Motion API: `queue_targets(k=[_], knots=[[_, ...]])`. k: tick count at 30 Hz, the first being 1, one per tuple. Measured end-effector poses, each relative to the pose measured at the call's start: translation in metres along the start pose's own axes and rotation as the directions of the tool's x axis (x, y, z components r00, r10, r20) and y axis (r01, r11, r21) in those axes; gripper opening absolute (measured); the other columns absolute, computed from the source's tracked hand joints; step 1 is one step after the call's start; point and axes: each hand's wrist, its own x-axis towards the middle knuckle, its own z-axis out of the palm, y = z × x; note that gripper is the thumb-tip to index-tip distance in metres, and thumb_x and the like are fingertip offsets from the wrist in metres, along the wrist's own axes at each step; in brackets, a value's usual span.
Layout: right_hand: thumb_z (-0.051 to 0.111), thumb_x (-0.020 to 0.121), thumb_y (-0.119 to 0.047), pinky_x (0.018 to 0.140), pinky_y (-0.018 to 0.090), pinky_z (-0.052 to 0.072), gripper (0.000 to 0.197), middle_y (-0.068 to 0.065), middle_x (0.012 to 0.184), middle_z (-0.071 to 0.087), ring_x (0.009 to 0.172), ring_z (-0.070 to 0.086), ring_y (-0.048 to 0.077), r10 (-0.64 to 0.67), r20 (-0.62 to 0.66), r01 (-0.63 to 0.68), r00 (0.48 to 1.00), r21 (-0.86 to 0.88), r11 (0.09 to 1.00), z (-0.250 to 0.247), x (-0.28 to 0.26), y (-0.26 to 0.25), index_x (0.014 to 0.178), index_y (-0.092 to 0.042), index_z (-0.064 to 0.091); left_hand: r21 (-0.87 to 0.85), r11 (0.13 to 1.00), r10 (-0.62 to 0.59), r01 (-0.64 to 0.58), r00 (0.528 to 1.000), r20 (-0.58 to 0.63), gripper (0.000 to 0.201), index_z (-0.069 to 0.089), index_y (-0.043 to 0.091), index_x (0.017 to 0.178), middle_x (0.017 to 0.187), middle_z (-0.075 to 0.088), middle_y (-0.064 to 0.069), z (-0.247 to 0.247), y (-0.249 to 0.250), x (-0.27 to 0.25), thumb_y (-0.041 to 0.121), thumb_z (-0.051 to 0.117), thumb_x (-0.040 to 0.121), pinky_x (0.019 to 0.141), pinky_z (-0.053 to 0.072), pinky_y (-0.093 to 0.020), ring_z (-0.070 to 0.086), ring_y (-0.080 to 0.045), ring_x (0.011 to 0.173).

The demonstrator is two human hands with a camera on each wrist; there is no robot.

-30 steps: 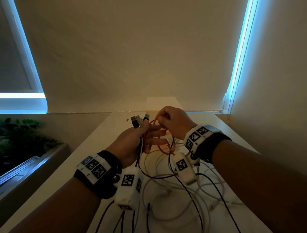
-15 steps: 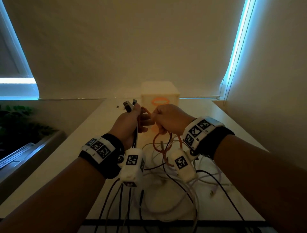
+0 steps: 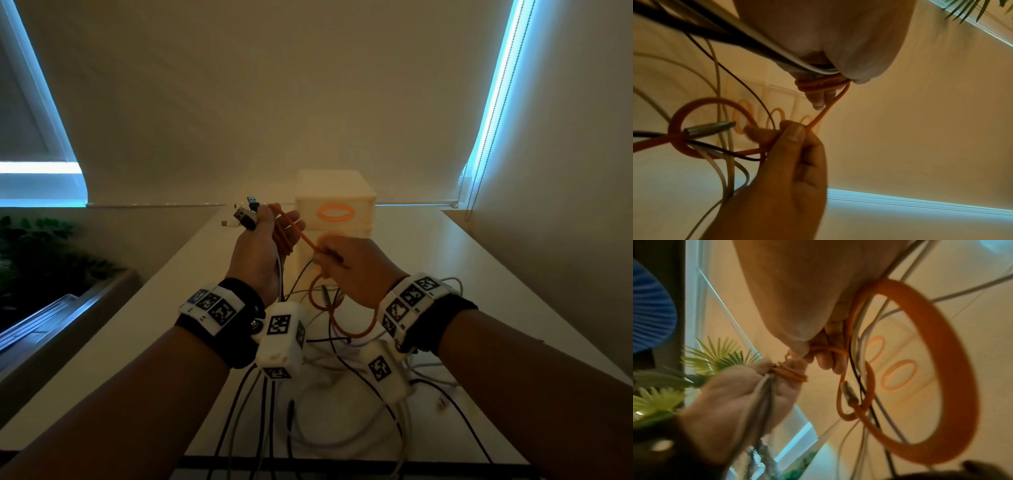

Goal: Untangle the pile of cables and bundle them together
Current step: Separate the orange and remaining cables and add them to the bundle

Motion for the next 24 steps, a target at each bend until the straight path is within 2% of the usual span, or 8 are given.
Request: queue_targets(k=[1, 3, 6, 8, 11, 14, 18, 24], knots=[[0.055, 0.098, -0.027, 0.067, 0.016, 0.046, 0.018, -0.003, 0.08, 0.064, 0.074, 0.06, 0.009, -0.029, -0.032, 0.03, 0.999, 0.005, 1.0, 0.001, 0.002, -0.005, 0.09, -0.015, 0.066, -0.014, 1.0, 0.003, -0.002, 1.0, 0.009, 0.047, 0.054, 0.003, 0.136, 0.107, 0.076, -0.012, 0.0, 0.0, 0.001, 0.038, 0.037, 0.11, 0.09, 0.058, -0.036, 0.073, -0.03, 0.107], [0.058, 0.097, -0.026, 0.067, 0.015, 0.045, 0.017, -0.003, 0.083, 0.065, 0.076, 0.06, 0.008, -0.069, -0.052, 0.07, 0.996, 0.014, 0.997, 0.004, 0.006, -0.014, 0.091, -0.014, 0.069, -0.061, 0.998, -0.01, 0.013, 0.999, 0.04, 0.045, 0.051, 0.005, 0.137, 0.106, 0.077, -0.014, 0.002, 0.002, 0.002, 0.038, 0.037, 0.11, 0.092, 0.059, -0.037, 0.073, -0.03, 0.107], [0.057, 0.096, -0.02, 0.071, 0.017, 0.052, 0.012, -0.008, 0.086, 0.069, 0.08, 0.065, 0.004, -0.031, 0.041, 0.027, 0.999, 0.091, 0.995, 0.009, 0.007, -0.016, 0.099, -0.017, 0.068, -0.117, 0.99, -0.063, 0.074, 0.993, 0.098, 0.044, 0.051, 0.008, 0.135, 0.109, 0.078, -0.014, 0.007, 0.01, -0.001, 0.041, 0.036, 0.109, 0.091, 0.06, -0.035, 0.074, -0.029, 0.107], [0.055, 0.097, -0.02, 0.074, 0.023, 0.056, 0.009, -0.01, 0.087, 0.068, 0.082, 0.067, 0.005, 0.008, 0.126, -0.016, 0.992, 0.064, 0.998, 0.011, 0.004, -0.008, 0.099, -0.024, 0.063, -0.14, 0.986, -0.072, 0.09, 0.989, 0.128, 0.046, 0.052, 0.007, 0.132, 0.108, 0.078, -0.015, 0.009, 0.016, -0.002, 0.042, 0.034, 0.11, 0.082, 0.062, -0.031, 0.075, -0.029, 0.104], [0.053, 0.098, -0.025, 0.079, 0.028, 0.054, 0.009, -0.008, 0.09, 0.065, 0.083, 0.064, 0.011, 0.04, 0.173, -0.025, 0.984, -0.087, 0.996, 0.008, 0.004, 0.013, 0.097, -0.028, 0.061, -0.155, 0.983, -0.069, 0.098, 0.981, 0.179, 0.051, 0.054, 0.005, 0.128, 0.092, 0.077, -0.009, 0.006, 0.024, -0.001, 0.046, 0.03, 0.11, 0.067, 0.057, -0.027, 0.075, -0.022, 0.082], [0.051, 0.099, -0.028, 0.074, 0.027, 0.045, 0.015, -0.006, 0.088, 0.062, 0.082, 0.06, 0.015, 0.07, 0.127, -0.042, 0.989, -0.214, 0.976, 0.004, 0.013, 0.029, 0.101, -0.022, 0.065, -0.165, 0.977, -0.093, 0.134, 0.968, 0.234, 0.05, 0.054, 0.009, 0.116, 0.075, 0.06, 0.001, 0.004, 0.027, 0.0, 0.049, 0.025, 0.11, 0.061, 0.044, -0.022, 0.056, -0.012, 0.064], [0.05, 0.1, -0.028, 0.072, 0.025, 0.04, 0.02, -0.007, 0.085, 0.058, 0.08, 0.058, 0.015, 0.08, 0.072, -0.049, 0.994, -0.361, 0.931, -0.004, 0.033, 0.03, 0.105, -0.019, 0.067, -0.083, 0.989, -0.098, 0.123, 0.961, 0.258, 0.051, 0.062, 0.007, 0.117, 0.073, 0.055, 0.002, 0.005, 0.03, -0.008, 0.046, 0.031, 0.11, 0.054, 0.044, -0.02, 0.049, -0.011, 0.059], [0.055, 0.098, -0.026, 0.079, 0.025, 0.042, 0.019, 0.0, 0.102, 0.066, 0.095, 0.06, 0.017, 0.193, 0.131, -0.125, 0.972, -0.408, 0.904, -0.026, 0.038, 0.029, 0.105, -0.017, 0.07, 0.091, 0.99, -0.133, 0.11, 0.946, 0.296, 0.053, 0.062, 0.0, 0.128, 0.064, 0.05, 0.001, 0.0, 0.032, -0.018, 0.041, 0.034, 0.11, 0.046, 0.033, -0.022, 0.04, -0.01, 0.046]])
